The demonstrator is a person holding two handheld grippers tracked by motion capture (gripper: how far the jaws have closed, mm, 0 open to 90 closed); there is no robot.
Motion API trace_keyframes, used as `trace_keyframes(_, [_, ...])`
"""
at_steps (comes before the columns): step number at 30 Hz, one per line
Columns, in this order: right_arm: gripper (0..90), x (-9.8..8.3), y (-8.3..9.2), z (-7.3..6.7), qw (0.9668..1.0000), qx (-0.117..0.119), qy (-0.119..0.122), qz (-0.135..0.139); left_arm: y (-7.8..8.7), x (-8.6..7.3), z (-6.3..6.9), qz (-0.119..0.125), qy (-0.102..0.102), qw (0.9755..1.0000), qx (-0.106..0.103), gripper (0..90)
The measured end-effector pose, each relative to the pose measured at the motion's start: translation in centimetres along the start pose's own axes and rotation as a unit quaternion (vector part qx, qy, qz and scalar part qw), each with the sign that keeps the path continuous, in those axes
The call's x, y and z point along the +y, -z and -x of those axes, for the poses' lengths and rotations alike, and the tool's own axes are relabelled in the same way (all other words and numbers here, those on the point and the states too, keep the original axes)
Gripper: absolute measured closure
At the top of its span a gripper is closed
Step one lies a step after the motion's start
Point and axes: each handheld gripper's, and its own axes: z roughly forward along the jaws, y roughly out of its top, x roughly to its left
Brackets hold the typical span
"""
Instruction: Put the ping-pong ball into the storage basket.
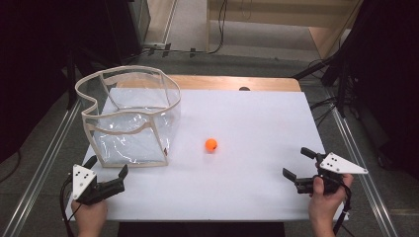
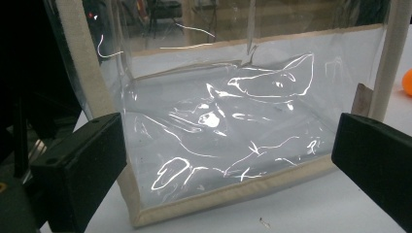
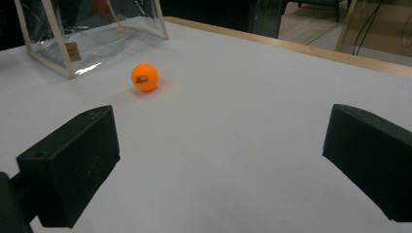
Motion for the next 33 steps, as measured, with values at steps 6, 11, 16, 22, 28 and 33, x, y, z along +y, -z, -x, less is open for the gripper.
trace_keyframes(6, [0.0,0.8,-0.5,0.1,0.9998,0.021,-0.003,-0.006,0.0,0.0,0.2,-0.001,-0.005,1.0,0.004,0.0])
trace_keyframes(11, [0.0,1.4,-1.1,0.0,0.9994,0.032,-0.006,-0.013,0.0,0.0,0.2,-0.003,-0.008,0.9999,0.006,0.0])
trace_keyframes(16, [0.0,1.9,-1.7,-0.1,0.999,0.042,-0.007,-0.01,-0.1,0.0,0.3,-0.004,-0.01,0.9999,0.008,0.0])
trace_keyframes(22, [0.0,2.4,-2.3,-0.2,0.9987,0.05,-0.005,-0.006,-0.1,0.0,0.3,-0.003,-0.011,0.9999,0.008,0.0])
trace_keyframes(28, [0.0,3.2,-3.4,-0.6,0.9983,0.056,0.005,-0.015,-0.1,0.0,0.4,-0.007,-0.013,0.9998,0.009,0.0])
trace_keyframes(33, [0.0,3.6,-3.9,-0.8,0.998,0.059,0.009,-0.019,-0.1,0.0,0.3,-0.008,-0.012,0.9999,0.009,0.0])
